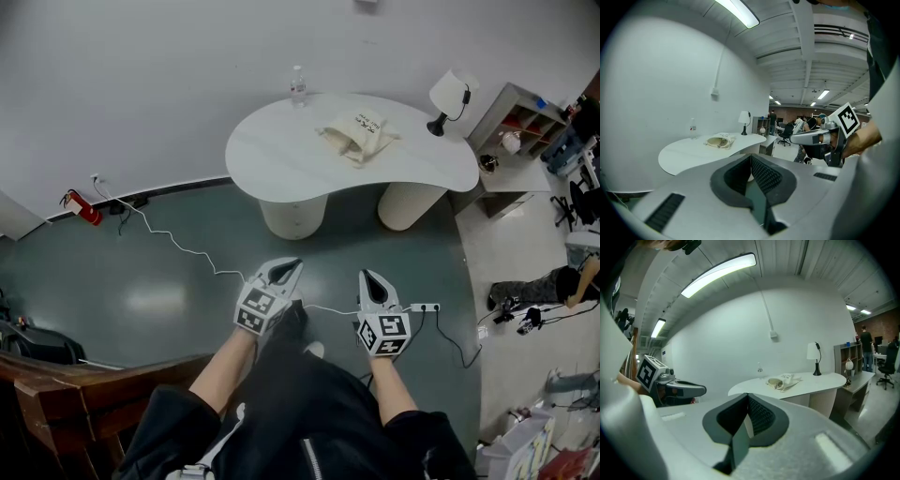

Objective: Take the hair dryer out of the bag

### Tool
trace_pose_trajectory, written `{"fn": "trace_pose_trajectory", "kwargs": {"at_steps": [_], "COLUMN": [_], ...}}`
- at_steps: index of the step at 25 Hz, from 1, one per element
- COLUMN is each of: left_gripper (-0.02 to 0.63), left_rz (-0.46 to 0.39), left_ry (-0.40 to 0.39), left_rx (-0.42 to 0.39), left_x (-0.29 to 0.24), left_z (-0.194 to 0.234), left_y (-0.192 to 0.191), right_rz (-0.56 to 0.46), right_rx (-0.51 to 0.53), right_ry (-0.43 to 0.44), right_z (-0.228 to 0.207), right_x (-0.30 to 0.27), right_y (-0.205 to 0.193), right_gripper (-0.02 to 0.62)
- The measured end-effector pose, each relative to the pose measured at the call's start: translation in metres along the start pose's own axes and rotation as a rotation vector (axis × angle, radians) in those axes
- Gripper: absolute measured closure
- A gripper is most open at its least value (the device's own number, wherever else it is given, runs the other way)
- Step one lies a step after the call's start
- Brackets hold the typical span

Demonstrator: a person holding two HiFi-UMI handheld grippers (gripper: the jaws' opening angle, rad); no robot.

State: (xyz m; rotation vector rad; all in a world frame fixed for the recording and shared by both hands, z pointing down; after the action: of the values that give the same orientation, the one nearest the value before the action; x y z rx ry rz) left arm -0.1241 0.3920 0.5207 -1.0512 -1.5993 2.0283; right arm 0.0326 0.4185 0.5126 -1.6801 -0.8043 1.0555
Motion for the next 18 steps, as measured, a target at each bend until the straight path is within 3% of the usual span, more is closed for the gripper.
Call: {"fn": "trace_pose_trajectory", "kwargs": {"at_steps": [18], "left_gripper": [0.592], "left_rz": [0.024], "left_ry": [-0.047], "left_rx": [0.013], "left_x": [-0.061], "left_z": [0.03], "left_y": [0.017], "right_rz": [0.032], "right_rx": [-0.02], "right_ry": [-0.008], "right_z": [-0.033], "right_x": [-0.051], "right_y": [0.014], "right_gripper": [0.591]}}
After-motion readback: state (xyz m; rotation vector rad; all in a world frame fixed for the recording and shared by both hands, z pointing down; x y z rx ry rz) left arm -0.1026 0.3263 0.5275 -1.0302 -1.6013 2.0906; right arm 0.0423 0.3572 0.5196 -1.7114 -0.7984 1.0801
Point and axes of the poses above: the fingertips, and each gripper's own axes: x backward along the fingers, z to its left, y out of its top, the point moved 1 cm from there along x, backward along the fingers, and after that the axes turned 1 degree about z, right-handed, at the moved point
